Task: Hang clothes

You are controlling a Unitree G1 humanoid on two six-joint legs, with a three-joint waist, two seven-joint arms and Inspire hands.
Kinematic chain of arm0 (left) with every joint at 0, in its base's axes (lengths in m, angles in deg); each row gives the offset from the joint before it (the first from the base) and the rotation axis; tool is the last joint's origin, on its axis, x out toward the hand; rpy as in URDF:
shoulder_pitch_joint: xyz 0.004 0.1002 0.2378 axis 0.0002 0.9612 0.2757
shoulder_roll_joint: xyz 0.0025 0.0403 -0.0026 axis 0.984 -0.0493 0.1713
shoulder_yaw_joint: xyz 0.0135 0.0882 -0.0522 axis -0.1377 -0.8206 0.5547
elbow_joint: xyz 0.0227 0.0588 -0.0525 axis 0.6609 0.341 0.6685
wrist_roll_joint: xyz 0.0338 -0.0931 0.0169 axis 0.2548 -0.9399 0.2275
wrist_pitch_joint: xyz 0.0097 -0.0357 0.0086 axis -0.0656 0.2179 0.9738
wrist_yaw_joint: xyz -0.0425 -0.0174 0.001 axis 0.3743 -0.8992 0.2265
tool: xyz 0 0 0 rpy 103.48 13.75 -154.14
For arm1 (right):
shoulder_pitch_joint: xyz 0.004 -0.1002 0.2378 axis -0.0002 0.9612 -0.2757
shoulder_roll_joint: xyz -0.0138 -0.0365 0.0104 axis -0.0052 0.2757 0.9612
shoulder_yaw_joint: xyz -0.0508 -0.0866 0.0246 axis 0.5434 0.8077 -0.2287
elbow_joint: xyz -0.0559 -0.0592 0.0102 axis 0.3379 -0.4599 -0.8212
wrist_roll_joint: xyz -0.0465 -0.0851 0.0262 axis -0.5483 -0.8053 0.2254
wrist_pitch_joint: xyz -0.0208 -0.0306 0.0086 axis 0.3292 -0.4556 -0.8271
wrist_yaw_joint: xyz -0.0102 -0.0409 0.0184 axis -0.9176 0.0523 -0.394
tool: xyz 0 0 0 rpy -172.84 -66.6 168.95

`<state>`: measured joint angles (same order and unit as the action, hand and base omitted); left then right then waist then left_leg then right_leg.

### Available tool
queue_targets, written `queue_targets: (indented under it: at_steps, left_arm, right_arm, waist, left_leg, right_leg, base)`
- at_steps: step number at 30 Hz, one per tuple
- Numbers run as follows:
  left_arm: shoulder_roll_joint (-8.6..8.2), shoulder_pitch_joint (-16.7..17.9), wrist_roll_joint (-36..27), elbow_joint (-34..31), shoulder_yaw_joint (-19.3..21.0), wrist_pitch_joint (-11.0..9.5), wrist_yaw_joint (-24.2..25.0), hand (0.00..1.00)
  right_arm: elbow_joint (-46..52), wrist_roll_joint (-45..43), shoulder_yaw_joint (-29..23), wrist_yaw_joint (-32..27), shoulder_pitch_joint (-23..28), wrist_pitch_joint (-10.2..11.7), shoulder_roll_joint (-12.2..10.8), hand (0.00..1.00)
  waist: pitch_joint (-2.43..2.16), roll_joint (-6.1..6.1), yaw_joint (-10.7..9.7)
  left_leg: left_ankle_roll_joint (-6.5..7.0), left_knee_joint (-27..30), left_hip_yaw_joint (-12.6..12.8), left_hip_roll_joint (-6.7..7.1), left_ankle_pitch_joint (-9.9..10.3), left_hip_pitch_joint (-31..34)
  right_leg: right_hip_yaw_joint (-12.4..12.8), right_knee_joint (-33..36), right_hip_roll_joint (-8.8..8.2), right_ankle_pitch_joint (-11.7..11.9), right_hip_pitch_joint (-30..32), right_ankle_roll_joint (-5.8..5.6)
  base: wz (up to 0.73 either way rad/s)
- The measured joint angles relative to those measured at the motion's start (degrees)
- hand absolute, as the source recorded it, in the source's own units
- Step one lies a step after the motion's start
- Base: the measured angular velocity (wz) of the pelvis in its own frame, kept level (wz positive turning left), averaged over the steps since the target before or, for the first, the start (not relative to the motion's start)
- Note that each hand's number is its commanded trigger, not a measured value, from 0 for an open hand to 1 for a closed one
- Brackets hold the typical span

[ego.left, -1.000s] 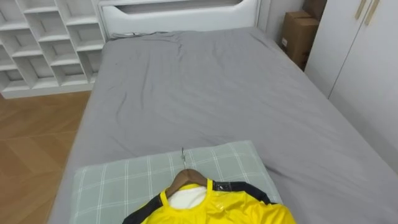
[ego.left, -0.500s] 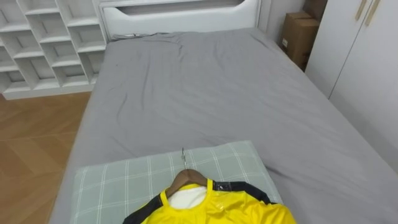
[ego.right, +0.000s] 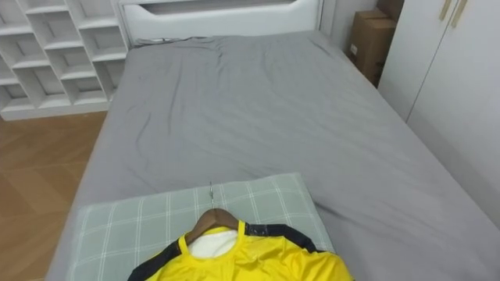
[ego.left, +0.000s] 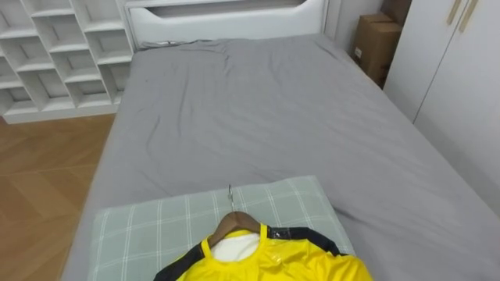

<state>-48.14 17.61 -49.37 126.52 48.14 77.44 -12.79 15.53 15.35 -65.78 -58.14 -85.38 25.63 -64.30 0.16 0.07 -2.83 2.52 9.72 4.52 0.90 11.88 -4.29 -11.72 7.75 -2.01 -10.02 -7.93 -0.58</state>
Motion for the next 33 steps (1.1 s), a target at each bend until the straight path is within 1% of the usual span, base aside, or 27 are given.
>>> queue_targets:
  at_steps: [3,8,11,13,15,19,22,23,25,27,29,30,31,32,33]
  left_arm:
    - [0.00,0.1,-0.5,0.1,0.1,0.0,0.0,0.00]
    - [0.04,0.2,-0.4,0.1,0.4,-0.1,0.0,0.00]
    - [0.04,1.0,-0.4,0.0,2.4,-0.2,-0.4,0.00]
    - [0.03,1.3,-0.4,0.0,3.4,-0.2,-1.5,0.00]
    - [0.10,1.7,-0.4,0.0,4.8,-0.1,-3.2,0.00]
    - [0.47,2.6,0.3,0.0,5.0,0.1,-6.2,0.00]
    - [0.87,3.4,0.3,-0.1,7.0,0.5,-9.3,0.00]
    - [1.02,3.5,0.3,-0.1,7.0,0.5,-9.9,0.00]
    - [1.38,3.5,0.3,-0.7,7.1,0.5,-12.8,0.00]
    - [1.44,3.6,0.9,-1.3,7.4,0.5,-14.9,0.00]
    - [1.44,3.8,1.1,-2.1,8.8,0.3,-17.2,0.00]
    - [1.48,4.0,0.9,-2.4,9.2,0.3,-19.3,0.00]
    - [1.51,3.9,0.8,-3.0,9.2,0.2,-21.2,0.00]
    - [1.54,3.8,0.8,-3.0,9.3,0.2,-22.0,0.00]
    - [1.65,3.7,0.8,-3.0,9.4,0.2,-23.5,0.00]
  right_arm:
    - [0.0,-2.1,0.0,-0.9,-0.3,0.5,0.0,0.00]
    - [0.3,-3.8,-0.5,-1.7,-0.4,0.5,0.0,0.00]
    - [0.3,-3.7,-1.3,-2.2,-0.3,0.5,-0.1,0.00]
    - [0.3,-3.2,-2.1,-2.2,-0.1,0.4,-0.1,0.00]
    - [0.3,-2.7,-2.2,-2.3,0.2,0.3,-0.1,0.00]
    - [0.3,-1.3,-2.7,-2.3,0.8,0.1,-0.1,0.00]
    - [0.7,-0.6,-2.8,-2.5,1.3,-0.1,-0.1,0.00]
    - [0.7,-0.5,-2.8,-2.7,1.3,-0.1,-0.1,0.00]
    - [0.7,-0.5,-2.8,-3.1,1.3,-0.1,-0.1,0.00]
    - [0.8,-0.6,-2.8,-3.4,1.3,-0.1,-0.1,0.00]
    - [0.8,-0.7,-2.8,-3.7,1.4,-0.1,-0.1,0.00]
    - [0.8,-0.7,-2.7,-4.1,1.4,-0.2,-0.1,0.00]
    - [0.8,-0.8,-2.7,-4.4,1.4,-0.2,0.0,0.00]
    - [0.8,-0.9,-2.7,-4.5,1.4,-0.2,0.1,0.00]
    - [0.7,-1.1,-2.7,-4.6,1.3,-0.2,0.1,0.00]
  waist:
    - [0.03,0.11,0.1]
    - [0.14,0.32,0.1]
    - [0.13,0.18,0.1]
    - [0.13,0.11,0.1]
    - [0.05,-0.07,0.1]
    - [-0.02,-0.34,0.1]
    - [0.00,-0.53,0.2]
    - [0.01,-0.56,0.2]
    - [0.18,-0.69,0.3]
    - [0.23,-0.64,0.3]
    - [0.17,-0.61,0.6]
    - [0.16,-0.55,0.6]
    - [0.10,-0.45,0.6]
    - [0.01,-0.43,0.6]
    - [0.03,-0.55,0.6]
  left_leg:
    - [0.00,0.0,0.0,-0.03,0.0,-0.2]
    - [0.00,-0.1,0.0,-0.04,0.0,-0.2]
    - [-0.02,0.0,-0.1,0.02,0.0,-0.1]
    - [-0.04,0.0,-0.1,0.06,0.1,-0.1]
    - [-0.05,0.1,-0.4,0.10,0.1,0.0]
    - [-0.04,0.1,-0.6,0.20,0.1,0.0]
    - [-0.03,0.5,-0.7,0.25,0.1,-0.1]
    - [-0.03,0.5,-0.7,0.26,0.1,-0.1]
    - [-0.03,0.2,-0.6,0.31,0.1,-0.1]
    - [-0.02,0.2,-0.6,0.36,0.1,-0.1]
    - [-0.01,0.2,-0.6,0.42,0.1,0.0]
    - [0.00,0.2,-0.6,0.47,0.0,0.0]
    - [0.01,0.3,-0.6,0.56,0.0,0.0]
    - [0.01,0.3,-0.6,0.61,0.0,0.0]
    - [0.02,0.4,-0.6,0.69,0.0,0.0]
  right_leg:
    - [0.0,0.0,-0.02,0.0,-0.2,0.00]
    - [0.0,0.0,-0.04,0.0,-0.2,0.00]
    - [0.0,0.0,-0.02,0.0,-0.2,0.00]
    - [-0.1,0.0,-0.02,0.0,-0.2,0.00]
    - [-0.4,-0.1,-0.02,0.0,-0.3,-0.01]
    - [-0.9,-0.1,-0.12,0.0,-0.3,-0.02]
    - [-0.9,-0.1,-0.17,0.0,-0.4,-0.02]
    - [-1.0,-0.1,-0.18,0.0,-0.4,-0.02]
    - [-1.0,-0.1,-0.25,0.0,-0.4,-0.02]
    - [-0.9,-0.1,-0.29,0.0,-0.4,-0.05]
    - [-0.9,-0.1,-0.36,-0.1,-0.4,-0.06]
    - [-0.9,-0.1,-0.41,-0.1,-0.4,-0.06]
    - [-0.9,-0.1,-0.47,-0.2,-0.4,-0.10]
    - [-0.9,-0.1,-0.50,-0.2,-0.4,-0.09]
    - [-0.9,-0.1,-0.56,-0.2,-0.4,-0.12]
  base:
    - [0.00]
    - [0.00]
    - [0.00]
    - [0.00]
    - [0.04]
    - [0.04]
    - [0.00]
    - [0.00]
    - [0.00]
    - [0.00]
    - [0.00]
    - [0.00]
    - [0.00]
    - [0.00]
    - [0.00]
